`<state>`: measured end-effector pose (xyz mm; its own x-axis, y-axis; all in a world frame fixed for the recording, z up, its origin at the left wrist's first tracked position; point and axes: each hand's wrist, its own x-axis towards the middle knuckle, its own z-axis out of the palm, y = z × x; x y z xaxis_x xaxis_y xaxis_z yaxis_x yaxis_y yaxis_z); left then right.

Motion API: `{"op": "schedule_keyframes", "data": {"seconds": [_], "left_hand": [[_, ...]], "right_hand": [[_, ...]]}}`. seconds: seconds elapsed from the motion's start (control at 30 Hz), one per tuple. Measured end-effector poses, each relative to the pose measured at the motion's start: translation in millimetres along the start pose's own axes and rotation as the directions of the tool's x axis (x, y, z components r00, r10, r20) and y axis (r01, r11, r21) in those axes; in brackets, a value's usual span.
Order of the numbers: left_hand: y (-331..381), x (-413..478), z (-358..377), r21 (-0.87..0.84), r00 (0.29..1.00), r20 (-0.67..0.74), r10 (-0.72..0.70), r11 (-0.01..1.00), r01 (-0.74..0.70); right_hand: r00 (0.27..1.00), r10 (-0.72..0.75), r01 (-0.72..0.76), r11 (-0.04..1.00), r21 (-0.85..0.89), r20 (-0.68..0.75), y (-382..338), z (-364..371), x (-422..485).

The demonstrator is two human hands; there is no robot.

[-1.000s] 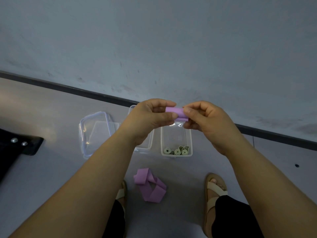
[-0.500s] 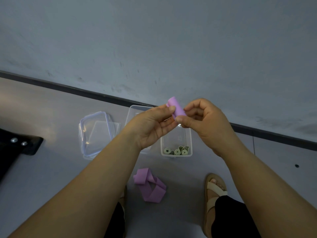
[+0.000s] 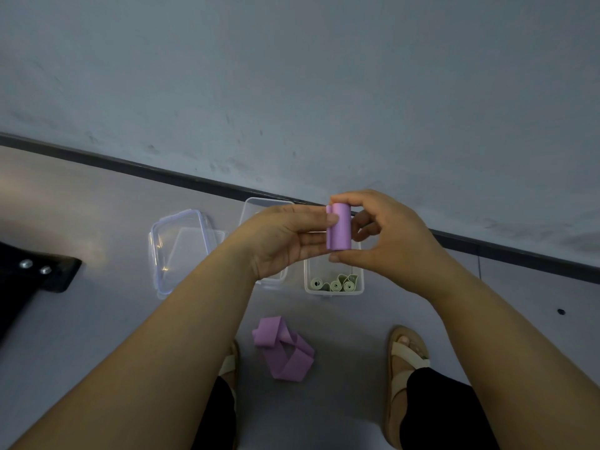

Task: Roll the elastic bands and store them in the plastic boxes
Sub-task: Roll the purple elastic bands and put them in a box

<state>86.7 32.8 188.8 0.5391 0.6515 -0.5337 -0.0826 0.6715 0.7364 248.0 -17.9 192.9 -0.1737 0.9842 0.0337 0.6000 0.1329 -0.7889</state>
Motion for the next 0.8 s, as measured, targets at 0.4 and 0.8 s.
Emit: {"op": "schedule_keyframes", "data": {"seconds": [0.4, 0.8], "left_hand": [[2.4, -2.3, 1.7, 0.025, 0.998, -0.061, 0.012, 1.0, -0.011], [-0.9, 0.4, 1.9, 0.073, 0.993, -0.112, 0.043, 0.997, -0.035]], "right_hand": [[0.999, -0.008, 0.01, 0.999, 0.045, -0.053, 0.4, -2.1, -1.7], [0.996, -0.038, 0.028, 0.992, -0.121, -0.077, 7.4, 4.1, 0.2]]}}
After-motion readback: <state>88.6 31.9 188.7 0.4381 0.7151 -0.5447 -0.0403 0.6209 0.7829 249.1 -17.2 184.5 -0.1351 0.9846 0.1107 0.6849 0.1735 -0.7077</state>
